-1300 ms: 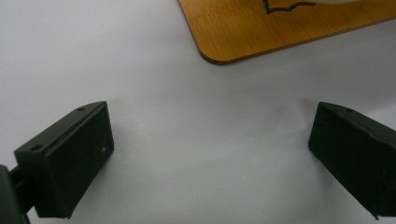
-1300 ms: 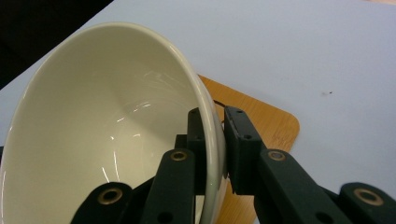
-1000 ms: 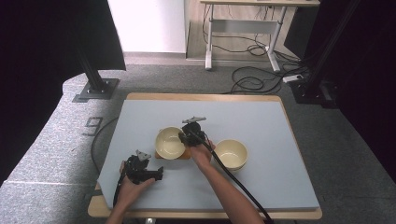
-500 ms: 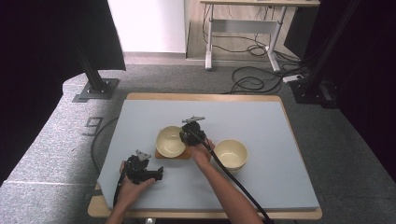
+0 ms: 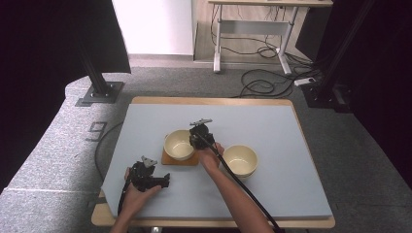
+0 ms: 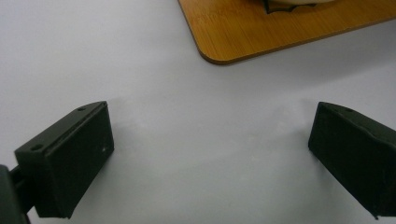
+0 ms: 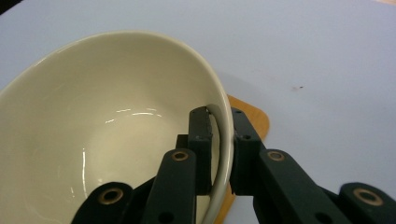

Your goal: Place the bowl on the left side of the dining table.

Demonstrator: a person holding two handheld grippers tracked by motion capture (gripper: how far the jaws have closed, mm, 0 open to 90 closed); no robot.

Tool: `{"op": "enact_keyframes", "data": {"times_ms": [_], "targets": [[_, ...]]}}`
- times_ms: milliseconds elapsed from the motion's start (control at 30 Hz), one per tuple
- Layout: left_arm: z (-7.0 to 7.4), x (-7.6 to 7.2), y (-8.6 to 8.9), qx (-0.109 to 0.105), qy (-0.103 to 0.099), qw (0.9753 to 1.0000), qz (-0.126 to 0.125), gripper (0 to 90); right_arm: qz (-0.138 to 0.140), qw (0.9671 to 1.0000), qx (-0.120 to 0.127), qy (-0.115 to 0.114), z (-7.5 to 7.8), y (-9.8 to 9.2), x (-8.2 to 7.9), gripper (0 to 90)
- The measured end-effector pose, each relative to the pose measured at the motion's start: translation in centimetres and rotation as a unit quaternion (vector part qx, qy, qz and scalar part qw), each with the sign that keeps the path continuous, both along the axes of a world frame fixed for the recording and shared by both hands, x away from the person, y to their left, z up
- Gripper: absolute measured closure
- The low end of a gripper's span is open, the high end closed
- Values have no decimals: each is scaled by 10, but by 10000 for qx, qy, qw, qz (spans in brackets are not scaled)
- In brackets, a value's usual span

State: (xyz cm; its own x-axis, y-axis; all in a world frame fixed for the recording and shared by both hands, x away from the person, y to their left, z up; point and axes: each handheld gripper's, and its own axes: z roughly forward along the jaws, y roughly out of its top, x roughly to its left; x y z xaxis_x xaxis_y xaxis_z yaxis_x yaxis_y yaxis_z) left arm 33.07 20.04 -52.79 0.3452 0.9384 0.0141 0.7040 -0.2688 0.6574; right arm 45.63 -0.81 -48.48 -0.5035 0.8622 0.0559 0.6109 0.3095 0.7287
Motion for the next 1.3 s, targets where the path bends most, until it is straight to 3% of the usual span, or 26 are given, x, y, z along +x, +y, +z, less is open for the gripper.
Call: {"op": "enact_keyframes", "data": {"times_ms": [333,467,567,700,867,1067,1300], "targets": [[0,0,0,1,-1,10000,3,3,-68,9998,-186,-42,0,-1,1,788],[0,0,0,-1,0,10000,4,3,-66,9995,-259,-168,2,1,-1,720],[0,0,0,0,-2,10000,3,3,-108,9993,-287,-191,2,0,-1,580],[0,0,0,1,-3,10000,3,3,-164,9994,-247,-167,3,0,-1,457],[0,0,0,-7,-1,10000,4,3,-158,9997,-152,-97,4,-1,-1,369],[0,0,0,-6,-4,10000,4,4,-162,9998,-23,-117,14,-2,-7,328],[0,0,0,7,1,10000,1,5,-146,9993,141,-311,31,-12,-17,311]]}}
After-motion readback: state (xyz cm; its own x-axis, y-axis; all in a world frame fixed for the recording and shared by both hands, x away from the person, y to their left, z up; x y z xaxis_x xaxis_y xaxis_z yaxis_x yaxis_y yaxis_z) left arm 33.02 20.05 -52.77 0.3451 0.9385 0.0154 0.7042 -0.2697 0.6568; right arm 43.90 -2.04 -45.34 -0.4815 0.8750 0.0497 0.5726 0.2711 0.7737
